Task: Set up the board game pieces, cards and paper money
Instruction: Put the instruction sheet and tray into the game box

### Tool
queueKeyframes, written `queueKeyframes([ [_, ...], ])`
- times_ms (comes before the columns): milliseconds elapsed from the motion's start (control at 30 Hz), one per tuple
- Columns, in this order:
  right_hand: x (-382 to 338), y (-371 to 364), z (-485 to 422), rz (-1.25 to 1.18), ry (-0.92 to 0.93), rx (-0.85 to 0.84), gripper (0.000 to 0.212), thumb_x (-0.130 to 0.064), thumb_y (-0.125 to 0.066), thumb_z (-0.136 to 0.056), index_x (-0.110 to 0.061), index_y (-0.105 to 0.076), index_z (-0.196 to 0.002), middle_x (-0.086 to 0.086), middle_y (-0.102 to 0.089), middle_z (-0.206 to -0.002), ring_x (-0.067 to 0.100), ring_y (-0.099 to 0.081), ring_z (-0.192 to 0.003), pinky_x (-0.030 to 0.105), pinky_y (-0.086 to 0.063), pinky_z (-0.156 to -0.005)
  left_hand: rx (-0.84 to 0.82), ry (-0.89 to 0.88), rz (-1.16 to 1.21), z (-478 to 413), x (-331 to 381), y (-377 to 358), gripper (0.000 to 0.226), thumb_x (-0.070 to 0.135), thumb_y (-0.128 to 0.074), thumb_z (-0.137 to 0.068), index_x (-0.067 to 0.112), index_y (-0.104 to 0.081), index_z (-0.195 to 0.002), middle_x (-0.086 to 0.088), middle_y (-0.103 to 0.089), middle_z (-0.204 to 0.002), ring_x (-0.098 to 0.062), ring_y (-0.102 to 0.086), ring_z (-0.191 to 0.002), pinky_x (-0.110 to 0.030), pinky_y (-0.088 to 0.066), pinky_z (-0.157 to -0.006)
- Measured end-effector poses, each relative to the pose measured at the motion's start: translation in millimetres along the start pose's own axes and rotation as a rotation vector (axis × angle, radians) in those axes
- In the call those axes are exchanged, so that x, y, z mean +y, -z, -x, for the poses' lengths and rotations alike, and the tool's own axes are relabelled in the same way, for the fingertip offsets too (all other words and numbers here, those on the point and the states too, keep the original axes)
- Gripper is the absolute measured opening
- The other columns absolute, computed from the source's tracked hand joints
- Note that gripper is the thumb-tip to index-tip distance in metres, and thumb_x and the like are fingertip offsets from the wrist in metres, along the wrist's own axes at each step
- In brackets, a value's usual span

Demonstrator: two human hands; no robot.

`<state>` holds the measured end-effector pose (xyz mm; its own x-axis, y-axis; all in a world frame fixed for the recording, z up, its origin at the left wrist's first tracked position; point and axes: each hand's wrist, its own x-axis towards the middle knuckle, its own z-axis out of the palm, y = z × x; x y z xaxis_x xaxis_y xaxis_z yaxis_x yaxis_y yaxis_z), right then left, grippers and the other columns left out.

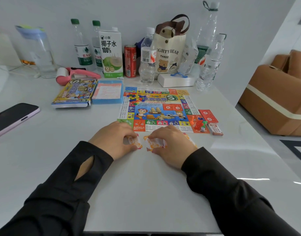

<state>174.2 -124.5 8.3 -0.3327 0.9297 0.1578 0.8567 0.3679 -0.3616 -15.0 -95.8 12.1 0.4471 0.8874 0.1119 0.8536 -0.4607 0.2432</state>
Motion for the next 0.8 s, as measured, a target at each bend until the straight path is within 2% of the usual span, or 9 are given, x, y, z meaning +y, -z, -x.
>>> queueKeyframes([
  [233,-3,-1,0,0.026,-0.034,0.036,0.044,-0.033,-0.062,-0.086,-0.025,-0.052,-0.128,-0.007,-0.052,-0.129,0.014,-0.038,-0.12,0.026,-0.029,-0.101,0.012,-0.047,0.044,-6,4,-4,0.039,0.036,-0.064,-0.084,0.025,-0.06,-0.121,0.01,-0.055,-0.127,-0.01,-0.042,-0.119,-0.024,-0.031,-0.1],
  [367,2,5,3,-0.027,-0.088,0.069,0.051,-0.027,-0.068,-0.082,-0.025,-0.05,-0.129,-0.007,-0.054,-0.123,0.015,-0.04,-0.117,0.027,-0.031,-0.1,-0.006,-0.061,0.043,-9,4,-4,0.039,0.036,-0.063,-0.084,0.025,-0.059,-0.122,0.01,-0.054,-0.128,-0.009,-0.041,-0.12,-0.025,-0.031,-0.101],
  [600,13,14,8,-0.063,-0.16,-0.01,0.049,-0.018,-0.063,-0.086,-0.028,-0.046,-0.13,-0.009,-0.056,-0.119,0.012,-0.041,-0.117,0.024,-0.03,-0.1,-0.009,-0.08,0.061,-10,2,-6,0.039,0.034,-0.062,-0.085,0.025,-0.058,-0.123,0.01,-0.051,-0.13,-0.009,-0.039,-0.122,-0.025,-0.029,-0.104],
  [700,11,15,8,-0.06,-0.158,-0.006,0.047,-0.019,-0.063,-0.086,-0.028,-0.047,-0.13,-0.009,-0.054,-0.122,0.012,-0.041,-0.118,0.024,-0.03,-0.1,0.046,-0.108,0.078,-9,3,-7,0.037,0.032,-0.062,-0.086,0.023,-0.06,-0.121,0.01,-0.051,-0.13,-0.009,-0.039,-0.123,-0.024,-0.028,-0.103],
  [800,9,13,7,-0.087,-0.136,0.097,0.042,-0.017,-0.062,-0.087,-0.026,-0.052,-0.127,-0.008,-0.054,-0.124,0.011,-0.04,-0.121,0.017,-0.026,-0.096,0.147,-0.134,0.133,-10,4,-7,0.029,0.028,-0.059,-0.088,0.02,-0.064,-0.115,0.008,-0.054,-0.125,-0.009,-0.042,-0.119,-0.022,-0.029,-0.098],
])
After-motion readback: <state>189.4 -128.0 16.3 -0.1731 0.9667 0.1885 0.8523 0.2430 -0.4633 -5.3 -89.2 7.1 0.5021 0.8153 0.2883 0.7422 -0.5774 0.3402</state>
